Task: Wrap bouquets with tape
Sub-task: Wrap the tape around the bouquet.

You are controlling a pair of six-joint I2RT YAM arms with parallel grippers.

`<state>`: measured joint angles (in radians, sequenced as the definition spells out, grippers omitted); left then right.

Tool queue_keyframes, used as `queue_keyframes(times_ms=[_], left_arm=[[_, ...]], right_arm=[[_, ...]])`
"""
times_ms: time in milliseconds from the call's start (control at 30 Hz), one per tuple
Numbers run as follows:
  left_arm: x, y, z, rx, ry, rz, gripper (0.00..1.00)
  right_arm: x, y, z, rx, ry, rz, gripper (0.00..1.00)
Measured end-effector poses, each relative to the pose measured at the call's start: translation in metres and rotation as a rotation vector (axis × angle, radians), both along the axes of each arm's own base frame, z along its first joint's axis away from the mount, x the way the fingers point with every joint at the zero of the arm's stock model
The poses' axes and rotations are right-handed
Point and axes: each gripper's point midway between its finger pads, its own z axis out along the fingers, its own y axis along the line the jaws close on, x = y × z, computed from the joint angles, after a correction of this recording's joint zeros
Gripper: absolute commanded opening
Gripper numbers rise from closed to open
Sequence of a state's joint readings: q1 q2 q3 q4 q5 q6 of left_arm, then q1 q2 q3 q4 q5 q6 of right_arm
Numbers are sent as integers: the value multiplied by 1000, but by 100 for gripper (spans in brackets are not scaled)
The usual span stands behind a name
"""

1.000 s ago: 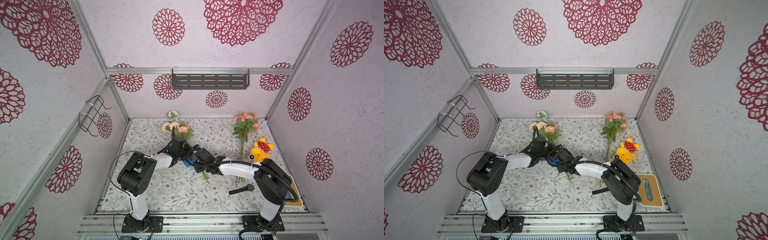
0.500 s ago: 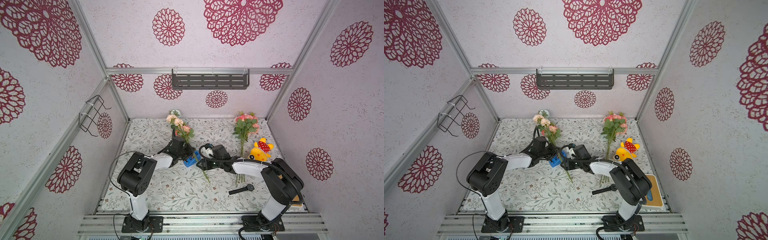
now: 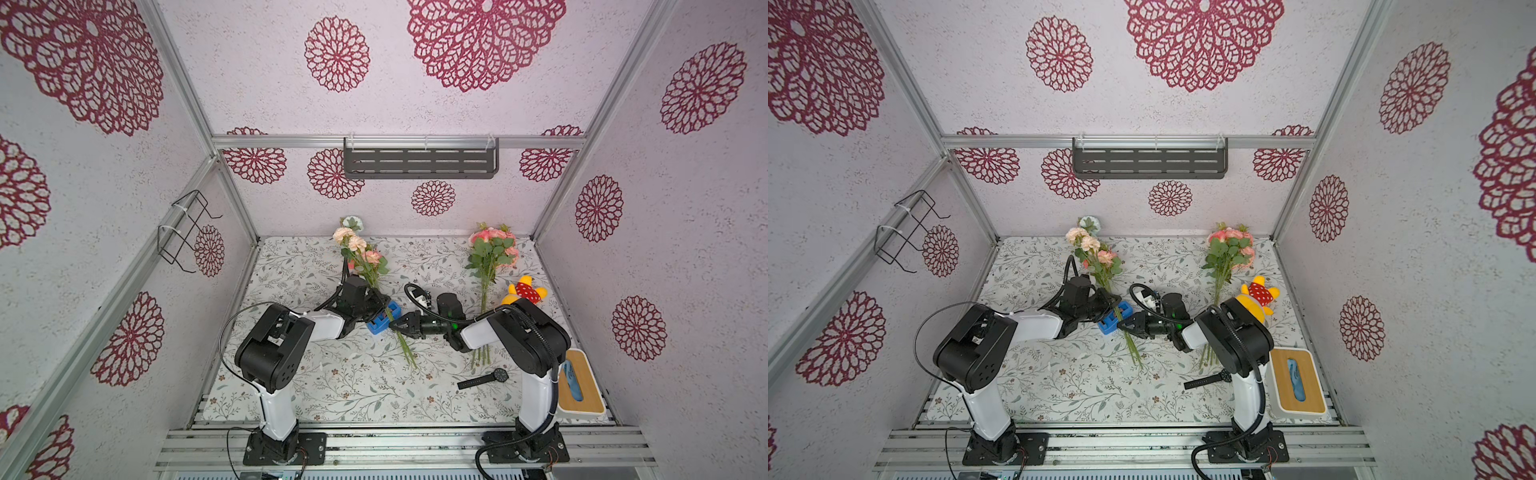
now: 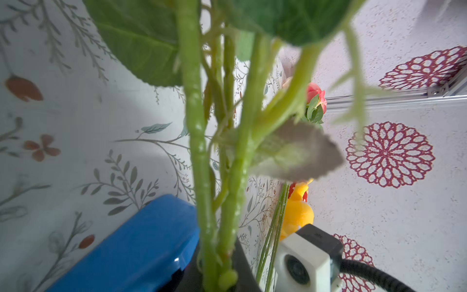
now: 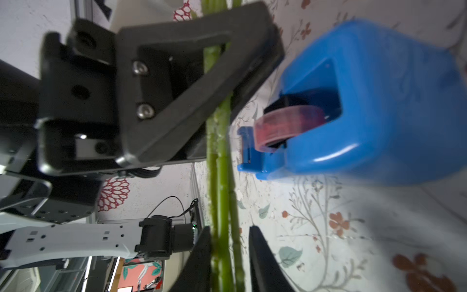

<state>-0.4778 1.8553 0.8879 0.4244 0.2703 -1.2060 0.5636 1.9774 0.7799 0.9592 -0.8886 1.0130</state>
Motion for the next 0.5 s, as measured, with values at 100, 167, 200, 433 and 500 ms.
queue_keyframes(times_ms=[100,167,200,433,500], left_arm=[[1,-1,3,-15,-10,4,0],[1,-1,4,-16,-15,7,6],[2,-1,4,-17,-15,8,15],[2,2,1,40,9,19,40],[5,3,4,64,13,23,39]], right_arm=[[-2,0,2,14,12,2,0],[-3,0,2,15,9,4,0],[-3,-1,1,9,5,6,0],[-4,-1,-3,-237,-94,-12,0],[-1,1,-1,-357,-167,-30,0]])
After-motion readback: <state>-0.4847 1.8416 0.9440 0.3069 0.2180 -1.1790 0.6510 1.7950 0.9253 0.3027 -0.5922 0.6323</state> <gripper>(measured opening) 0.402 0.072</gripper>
